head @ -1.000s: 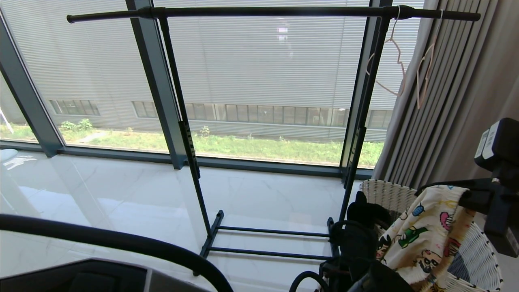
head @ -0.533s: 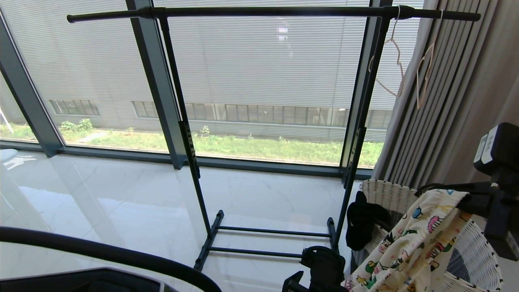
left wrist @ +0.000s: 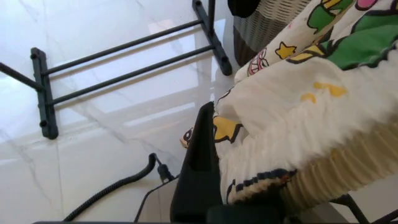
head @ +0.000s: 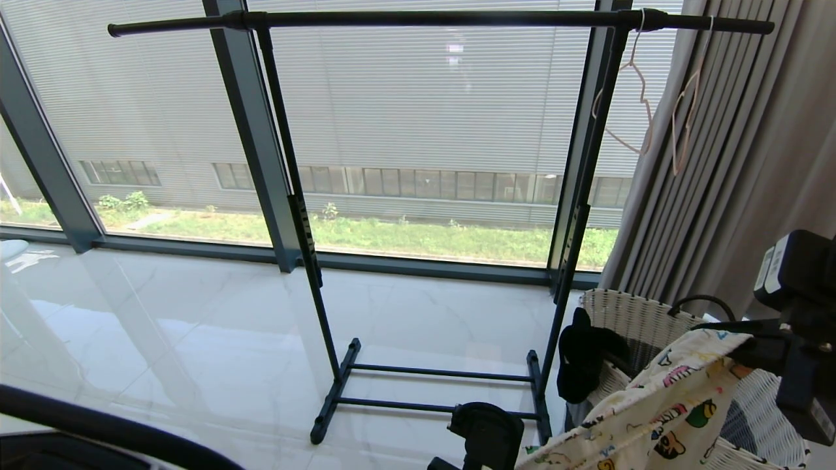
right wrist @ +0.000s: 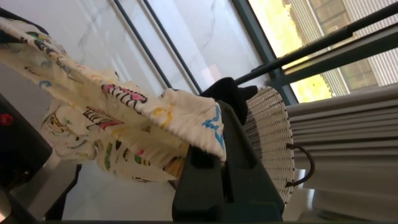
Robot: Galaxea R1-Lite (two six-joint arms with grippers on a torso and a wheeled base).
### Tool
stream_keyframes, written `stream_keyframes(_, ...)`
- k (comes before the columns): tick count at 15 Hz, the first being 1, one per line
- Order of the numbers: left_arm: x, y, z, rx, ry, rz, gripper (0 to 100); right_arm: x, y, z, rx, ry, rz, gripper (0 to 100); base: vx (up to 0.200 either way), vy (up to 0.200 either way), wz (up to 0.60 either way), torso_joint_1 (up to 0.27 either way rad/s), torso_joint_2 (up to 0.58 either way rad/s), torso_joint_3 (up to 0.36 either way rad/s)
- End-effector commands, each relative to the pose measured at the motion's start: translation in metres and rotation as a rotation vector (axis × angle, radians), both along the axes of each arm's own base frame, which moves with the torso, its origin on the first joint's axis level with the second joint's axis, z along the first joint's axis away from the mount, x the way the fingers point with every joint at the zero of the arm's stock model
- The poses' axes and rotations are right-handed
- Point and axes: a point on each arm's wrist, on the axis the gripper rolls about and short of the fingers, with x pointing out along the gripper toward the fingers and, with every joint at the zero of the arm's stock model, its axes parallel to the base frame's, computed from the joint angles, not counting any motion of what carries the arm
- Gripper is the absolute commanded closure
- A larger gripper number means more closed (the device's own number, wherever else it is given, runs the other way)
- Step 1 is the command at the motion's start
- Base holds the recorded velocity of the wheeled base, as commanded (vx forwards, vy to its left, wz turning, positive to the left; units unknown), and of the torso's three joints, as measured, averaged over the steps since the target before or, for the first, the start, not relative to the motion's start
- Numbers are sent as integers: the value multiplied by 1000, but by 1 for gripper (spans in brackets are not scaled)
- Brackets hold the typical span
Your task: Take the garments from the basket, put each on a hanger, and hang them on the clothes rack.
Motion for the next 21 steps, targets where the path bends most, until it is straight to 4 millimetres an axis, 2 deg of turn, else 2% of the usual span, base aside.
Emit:
stream_keyframes(1,-9,26,19,4,-42,10,100,-3,-3,-8,-3,22,-9,100,0,0,0,0,0,0)
stream_keyframes(3,-18,54,31,78,-114,8,100,-4,-4,-15,5,55,-27,100,0,0,0,0,0,0)
stream_keyframes(5,-19,77,69,-8,-179,11,100,-4,-3,-16,13,63,-35,100,0,0,0,0,0,0)
stream_keyframes(7,-5,99,102,13,-256,40,100,1,1,-9,54,19,-33,100,0,0,0,0,0,0)
stream_keyframes(9,6,114,141,17,-256,89,100,9,8,1,91,-21,-32,100,0,0,0,0,0,0)
stream_keyframes(12,3,126,195,-11,-211,36,100,24,22,27,136,-68,-31,100,0,0,0,0,0,0)
stream_keyframes(14,-3,129,220,-35,-196,-14,100,32,29,43,166,-101,-29,100,0,0,0,0,0,0)
stream_keyframes(15,-3,129,222,-33,-193,-20,100,33,29,44,169,-104,-29,100,0,0,0,0,0,0)
stream_keyframes(16,-13,137,230,-41,-166,-75,100,37,33,55,190,-127,-30,100,0,0,0,0,0,0)
stream_keyframes(18,-26,147,234,-19,-142,-113,100,38,34,64,208,-149,-27,100,0,0,0,0,0,0)
stream_keyframes(21,-25,151,231,-12,-127,-104,100,36,33,65,207,-148,-22,100,0,0,0,0,0,0)
